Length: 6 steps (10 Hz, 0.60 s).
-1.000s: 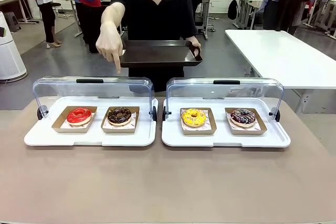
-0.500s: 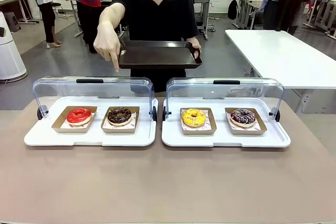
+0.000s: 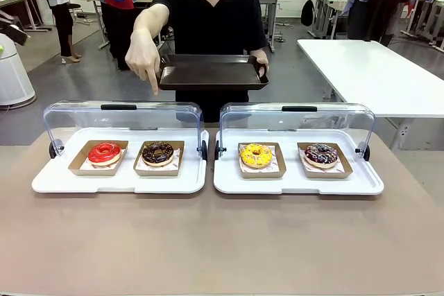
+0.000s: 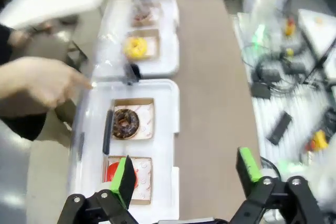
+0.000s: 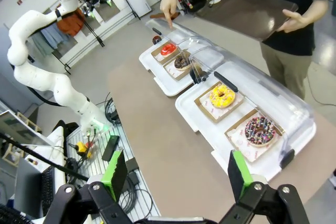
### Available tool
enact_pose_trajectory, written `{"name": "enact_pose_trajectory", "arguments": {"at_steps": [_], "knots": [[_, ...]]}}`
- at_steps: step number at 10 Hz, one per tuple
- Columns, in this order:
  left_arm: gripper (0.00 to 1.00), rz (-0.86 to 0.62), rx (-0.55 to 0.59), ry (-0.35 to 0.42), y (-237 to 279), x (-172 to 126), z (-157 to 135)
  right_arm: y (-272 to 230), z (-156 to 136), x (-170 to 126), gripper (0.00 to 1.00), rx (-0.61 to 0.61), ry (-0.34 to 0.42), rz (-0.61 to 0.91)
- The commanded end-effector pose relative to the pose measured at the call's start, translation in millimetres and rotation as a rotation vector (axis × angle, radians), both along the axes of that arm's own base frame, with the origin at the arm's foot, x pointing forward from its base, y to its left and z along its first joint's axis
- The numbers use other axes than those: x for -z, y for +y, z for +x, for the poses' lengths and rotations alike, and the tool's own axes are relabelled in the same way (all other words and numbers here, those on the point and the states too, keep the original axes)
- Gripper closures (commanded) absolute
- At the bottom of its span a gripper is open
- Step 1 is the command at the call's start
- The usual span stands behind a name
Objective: Provide the desired donut to the person.
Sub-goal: Pick up and lift the Paper togo box containing the Donut pointed at by the person.
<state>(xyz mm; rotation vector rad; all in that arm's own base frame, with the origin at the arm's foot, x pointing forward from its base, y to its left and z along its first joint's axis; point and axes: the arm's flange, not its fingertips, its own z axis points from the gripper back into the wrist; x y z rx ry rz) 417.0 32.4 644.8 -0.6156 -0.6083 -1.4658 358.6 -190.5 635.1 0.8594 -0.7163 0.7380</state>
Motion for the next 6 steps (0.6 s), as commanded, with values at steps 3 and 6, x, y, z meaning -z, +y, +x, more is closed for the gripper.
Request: {"name": "enact_pose_trajectory", "arguments": {"at_steps": [3,6], "knots": [[0.0,0.597,0.253,-0.197,-152,99,-23,-1,0,0,0.0,0.0,-0.01,0.022],[0.0,0.718,0.29,-0.215,-187,205,-39,-1,0,0,0.0,0.0,-0.01,0.022]]}}
